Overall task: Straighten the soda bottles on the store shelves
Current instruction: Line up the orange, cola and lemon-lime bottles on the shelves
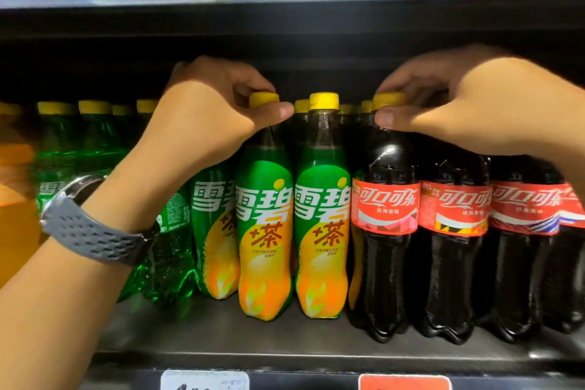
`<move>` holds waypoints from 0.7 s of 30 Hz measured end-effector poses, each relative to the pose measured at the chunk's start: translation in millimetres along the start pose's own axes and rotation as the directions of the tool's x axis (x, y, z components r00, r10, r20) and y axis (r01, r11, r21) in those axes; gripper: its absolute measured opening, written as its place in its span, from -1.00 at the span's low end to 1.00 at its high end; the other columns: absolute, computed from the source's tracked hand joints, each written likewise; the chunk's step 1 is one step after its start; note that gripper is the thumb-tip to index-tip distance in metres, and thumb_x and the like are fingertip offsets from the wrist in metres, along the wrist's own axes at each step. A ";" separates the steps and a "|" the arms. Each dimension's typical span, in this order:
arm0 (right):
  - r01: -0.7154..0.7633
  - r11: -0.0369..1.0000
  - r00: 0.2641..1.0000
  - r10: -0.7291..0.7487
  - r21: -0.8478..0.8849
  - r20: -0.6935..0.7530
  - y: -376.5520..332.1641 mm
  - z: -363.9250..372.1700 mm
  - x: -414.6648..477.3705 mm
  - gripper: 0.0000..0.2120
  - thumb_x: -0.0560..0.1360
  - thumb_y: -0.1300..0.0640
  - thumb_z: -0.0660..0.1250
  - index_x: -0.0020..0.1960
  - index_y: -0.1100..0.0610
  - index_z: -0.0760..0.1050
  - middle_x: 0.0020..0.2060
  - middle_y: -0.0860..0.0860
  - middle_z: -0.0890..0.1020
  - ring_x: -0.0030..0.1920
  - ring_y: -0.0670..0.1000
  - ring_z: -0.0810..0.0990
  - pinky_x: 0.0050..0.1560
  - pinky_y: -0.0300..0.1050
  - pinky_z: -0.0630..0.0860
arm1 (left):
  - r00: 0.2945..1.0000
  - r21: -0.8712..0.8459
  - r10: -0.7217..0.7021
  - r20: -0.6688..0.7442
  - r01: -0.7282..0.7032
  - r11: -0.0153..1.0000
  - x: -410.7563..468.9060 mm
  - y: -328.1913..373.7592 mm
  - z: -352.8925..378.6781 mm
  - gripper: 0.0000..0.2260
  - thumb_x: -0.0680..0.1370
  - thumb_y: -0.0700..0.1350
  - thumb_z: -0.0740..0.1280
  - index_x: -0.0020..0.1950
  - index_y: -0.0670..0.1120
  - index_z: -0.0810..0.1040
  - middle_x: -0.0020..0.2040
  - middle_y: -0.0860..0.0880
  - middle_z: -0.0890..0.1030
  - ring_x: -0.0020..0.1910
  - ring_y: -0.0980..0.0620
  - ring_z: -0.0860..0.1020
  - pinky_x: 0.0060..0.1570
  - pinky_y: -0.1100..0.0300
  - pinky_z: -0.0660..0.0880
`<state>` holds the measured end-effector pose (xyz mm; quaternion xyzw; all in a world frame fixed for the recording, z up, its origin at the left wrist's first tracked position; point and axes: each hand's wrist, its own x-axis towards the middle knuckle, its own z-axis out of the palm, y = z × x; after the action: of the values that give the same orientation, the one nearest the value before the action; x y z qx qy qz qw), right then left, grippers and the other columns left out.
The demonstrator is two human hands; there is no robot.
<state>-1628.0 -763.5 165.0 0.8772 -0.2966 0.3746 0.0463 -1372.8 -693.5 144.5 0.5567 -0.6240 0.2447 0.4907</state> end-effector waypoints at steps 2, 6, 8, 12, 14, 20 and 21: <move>-0.010 1.000 1.000 0.011 -0.019 0.022 -1.2 -2.6 -0.1 -0.46 0.15 -0.49 0.24 0.02 -0.26 0.52 -0.21 -0.34 0.61 -0.23 -0.34 0.55 -0.22 -0.25 0.44 | 0.999 0.019 -0.024 0.028 0.024 1.000 0.9 -1.3 -1.3 -0.68 0.31 0.27 0.40 -0.07 0.11 0.66 -0.25 0.18 0.65 -0.26 0.22 0.60 -0.11 0.23 0.55; -0.014 0.999 0.998 0.011 -0.040 -0.059 -4.1 -2.3 1.0 -0.44 0.20 -0.52 0.17 0.04 -0.23 0.51 -0.19 -0.29 0.61 -0.17 -0.43 0.51 -0.21 -0.34 0.39 | 0.994 -0.060 -0.062 0.087 0.068 0.996 2.6 -5.0 -6.8 -0.66 0.37 0.25 0.33 0.02 0.11 0.65 -0.18 0.14 0.67 -0.24 0.21 0.62 -0.04 0.20 0.57; 0.018 0.996 0.982 -0.034 -0.086 -0.188 -12.0 1.4 3.7 -0.53 0.31 -0.47 0.20 0.04 -0.20 0.50 -0.17 -0.29 0.60 -0.15 -0.34 0.52 -0.22 -0.42 0.30 | 1.000 -0.007 -0.002 0.029 0.003 1.000 1.6 -8.9 -14.9 -0.73 0.45 0.17 0.27 0.03 0.11 0.63 -0.18 0.18 0.65 -0.23 0.27 0.59 -0.09 0.33 0.51; 0.138 0.967 0.959 -0.185 -0.215 -0.214 -44.0 13.7 16.7 -0.63 0.44 -0.31 0.22 0.10 -0.12 0.50 -0.09 -0.17 0.60 -0.14 -0.12 0.46 -0.24 -0.21 0.30 | 0.998 0.219 0.061 0.020 -0.064 0.974 3.4 -21.5 -29.9 -0.74 0.52 0.12 0.28 0.12 0.05 0.60 -0.04 0.04 0.66 -0.03 0.02 0.60 -0.02 0.24 0.43; 0.166 0.957 0.970 -0.202 -0.238 -0.135 -58.8 23.2 26.6 -0.60 0.45 -0.31 0.21 0.17 -0.12 0.47 0.00 -0.14 0.58 -0.09 -0.09 0.44 -0.15 -0.20 0.27 | 0.992 0.337 -0.003 0.128 -0.041 0.941 5.9 -29.2 -29.6 -0.68 0.51 0.15 0.32 0.18 0.03 0.57 0.08 -0.02 0.64 0.08 -0.07 0.57 0.08 0.16 0.45; 0.164 0.952 0.985 -0.145 -0.258 0.092 -85.3 53.9 60.2 -0.60 0.48 -0.26 0.25 0.21 -0.07 0.47 0.11 -0.01 0.60 0.07 0.08 0.55 0.05 -0.06 0.48 | 0.973 0.379 -0.048 0.227 -0.043 0.924 9.6 -40.3 -27.3 -0.70 0.46 0.15 0.38 0.13 0.06 0.58 -0.01 -0.06 0.63 0.03 -0.15 0.55 0.04 0.11 0.47; 0.170 0.951 0.983 -0.144 -0.258 0.116 -87.0 57.7 64.1 -0.64 0.48 -0.24 0.26 0.16 -0.06 0.49 0.07 -0.01 0.61 0.05 0.09 0.56 0.05 -0.05 0.49 | 0.974 0.350 -0.037 0.223 -0.045 0.936 10.5 -41.2 -28.5 -0.74 0.46 0.12 0.39 0.10 0.06 0.60 -0.10 -0.03 0.62 -0.02 -0.12 0.56 -0.01 0.15 0.46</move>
<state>-1508.5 -740.8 179.9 0.9007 -0.2757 0.2837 0.1794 -1323.5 -684.7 155.2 0.6586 -0.6228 0.2888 0.3081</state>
